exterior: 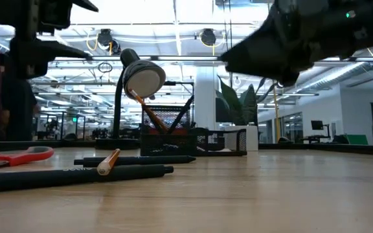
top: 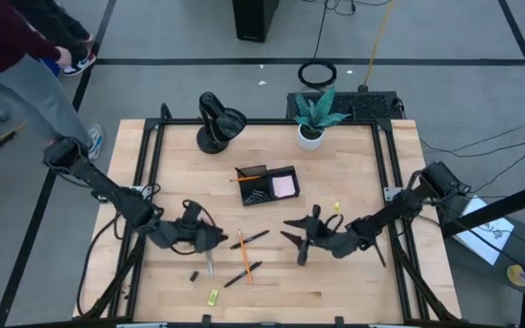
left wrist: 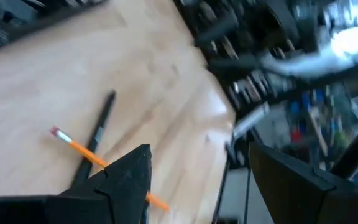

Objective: Pick and place office supplies into organizer
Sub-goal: Put the orange pencil into the desk organizer

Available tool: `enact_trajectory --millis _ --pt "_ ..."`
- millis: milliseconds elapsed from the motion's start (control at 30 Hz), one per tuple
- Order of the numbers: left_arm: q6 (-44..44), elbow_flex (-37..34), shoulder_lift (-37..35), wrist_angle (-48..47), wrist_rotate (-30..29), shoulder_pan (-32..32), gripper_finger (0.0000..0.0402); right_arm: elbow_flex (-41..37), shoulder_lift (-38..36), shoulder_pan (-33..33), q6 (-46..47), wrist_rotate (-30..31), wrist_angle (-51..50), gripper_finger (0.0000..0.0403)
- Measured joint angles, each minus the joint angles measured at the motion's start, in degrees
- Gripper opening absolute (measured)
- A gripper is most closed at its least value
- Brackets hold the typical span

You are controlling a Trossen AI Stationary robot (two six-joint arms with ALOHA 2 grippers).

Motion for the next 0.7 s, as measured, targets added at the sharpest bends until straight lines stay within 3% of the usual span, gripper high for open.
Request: enact_trajectory --millis 167,367,400,533,633,700 --pt "-5.40 0.00 1.52 -0.08 -4.99 2.69 0.0273 -1.07 0.00 1.86 -10.80 4.01 5.79 0.0144" --pt "-10.32 5.62 7.96 -5.17 -3.32 4.92 0.0273 -2.05 -0.37 3.26 -24.79 15.25 14.57 0.0144" --pt "-10.19 7.60 9.53 -5.85 -3.09 4.92 0.0273 -3.43 -0.93 3.33 -24.30 13.24 17.12 0.0144" --pt "-7.67 16.39 15.41 -10.49 -2.99 4.95 0.0273 -12.82 -4.78 2.29 -18.43 -7.81 24.60 0.0144" --pt "-9.06 22.99 19.54 -17.34 -2.83 5.60 0.0273 -20.31 -8.15 2.42 -16.16 -12.10 33.75 0.0144" --pt "-14.65 26.76 22.15 -24.08 -2.01 6.09 0.0273 -24.54 -9.98 3.08 -13.54 -13.05 38.66 0.0144"
